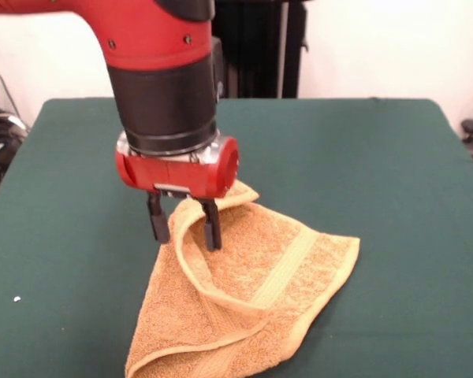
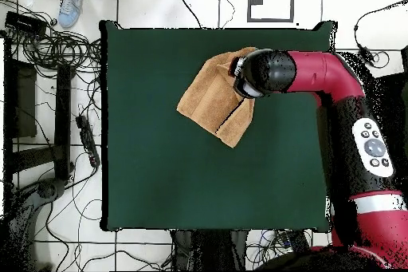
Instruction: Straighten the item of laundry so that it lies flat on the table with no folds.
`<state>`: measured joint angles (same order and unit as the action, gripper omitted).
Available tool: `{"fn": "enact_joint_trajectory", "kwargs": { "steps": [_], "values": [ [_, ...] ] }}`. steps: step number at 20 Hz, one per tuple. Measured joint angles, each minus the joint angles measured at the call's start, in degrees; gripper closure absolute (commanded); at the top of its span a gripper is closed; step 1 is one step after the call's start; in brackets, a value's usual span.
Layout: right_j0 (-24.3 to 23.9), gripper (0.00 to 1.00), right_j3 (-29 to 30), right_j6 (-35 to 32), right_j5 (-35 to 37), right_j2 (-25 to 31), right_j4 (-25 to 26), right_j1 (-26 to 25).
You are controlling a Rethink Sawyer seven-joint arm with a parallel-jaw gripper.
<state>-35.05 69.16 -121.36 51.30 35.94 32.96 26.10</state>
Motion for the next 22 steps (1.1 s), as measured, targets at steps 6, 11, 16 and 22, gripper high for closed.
{"fn": "enact_joint_trajectory", "kwargs": {
  "steps": [6,11,16,22],
  "values": [
    [-0.03,0.0,0.66,0.0,-3.02,-0.01,0.24,-2.5],
    [-0.07,0.0,0.65,0.0,-4.3,-0.01,0.49,-4.9],
    [-0.17,0.0,0.62,0.0,-4.75,-0.02,1.44,-7.94],
    [-0.34,0.0,0.57,0.0,-4.78,0.0,2.27,-10.13]
  ]
}}
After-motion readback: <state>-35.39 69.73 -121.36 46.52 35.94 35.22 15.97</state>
